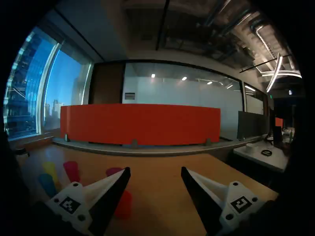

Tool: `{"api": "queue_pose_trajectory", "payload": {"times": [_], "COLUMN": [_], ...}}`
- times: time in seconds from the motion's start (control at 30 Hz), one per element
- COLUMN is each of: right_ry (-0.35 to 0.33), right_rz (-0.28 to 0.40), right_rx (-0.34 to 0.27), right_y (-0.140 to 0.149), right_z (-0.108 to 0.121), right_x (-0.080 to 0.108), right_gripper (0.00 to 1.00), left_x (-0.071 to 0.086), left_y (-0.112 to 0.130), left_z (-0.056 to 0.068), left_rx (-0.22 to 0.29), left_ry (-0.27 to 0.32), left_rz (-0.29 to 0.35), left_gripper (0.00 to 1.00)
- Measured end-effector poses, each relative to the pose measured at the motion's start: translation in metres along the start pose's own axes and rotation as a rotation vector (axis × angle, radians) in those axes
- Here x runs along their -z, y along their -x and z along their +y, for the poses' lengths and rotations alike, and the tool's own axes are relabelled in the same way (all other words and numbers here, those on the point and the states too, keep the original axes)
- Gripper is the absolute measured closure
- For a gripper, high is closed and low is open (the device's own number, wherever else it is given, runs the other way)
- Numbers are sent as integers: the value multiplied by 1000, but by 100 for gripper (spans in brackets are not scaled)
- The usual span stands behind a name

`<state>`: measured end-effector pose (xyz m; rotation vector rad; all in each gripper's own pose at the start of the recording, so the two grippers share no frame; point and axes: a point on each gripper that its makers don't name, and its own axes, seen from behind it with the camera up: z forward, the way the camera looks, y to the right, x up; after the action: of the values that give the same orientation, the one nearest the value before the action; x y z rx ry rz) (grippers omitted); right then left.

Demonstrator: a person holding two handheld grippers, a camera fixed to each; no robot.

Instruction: Pour water

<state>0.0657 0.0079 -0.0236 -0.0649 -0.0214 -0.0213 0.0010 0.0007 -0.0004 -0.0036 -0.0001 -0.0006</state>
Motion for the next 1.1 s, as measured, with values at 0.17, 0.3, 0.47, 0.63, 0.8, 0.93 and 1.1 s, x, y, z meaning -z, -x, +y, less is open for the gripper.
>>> {"api": "queue_pose_trajectory", "payload": {"times": [0.17, 0.3, 0.47, 0.63, 0.8, 0.93, 1.1], "right_ry": [-6, -12, -19, -40, -59, -79, -102], "right_rz": [20, 38, 66, 82, 112, 130, 143], "right_rx": [-9, -10, -6, -5, -10, -12, -33], "right_y": [-1, -3, -6, -10, -19, -24, -26], "right_z": [4, 10, 16, 17, 16, 11, 2], "right_x": [6, 12, 16, 16, 12, 6, -1], "right_gripper": [1, 1, 1, 1, 0, 1, 0], "left_x": [0, 0, 0, 0, 0, 0, 0], "left_y": [0, 0, 0, 0, 0, 0, 0], "left_z": [0, 0, 0, 1, 1, 1, 1], "left_rx": [0, -1, -1, -1, -1, -1, -1], "left_ry": [0, 0, 0, 0, 0, 0, 0], "left_rz": [0, 0, 0, 0, 0, 0, 0], "left_gripper": [16, 16, 16, 16, 15, 16, 16]}}
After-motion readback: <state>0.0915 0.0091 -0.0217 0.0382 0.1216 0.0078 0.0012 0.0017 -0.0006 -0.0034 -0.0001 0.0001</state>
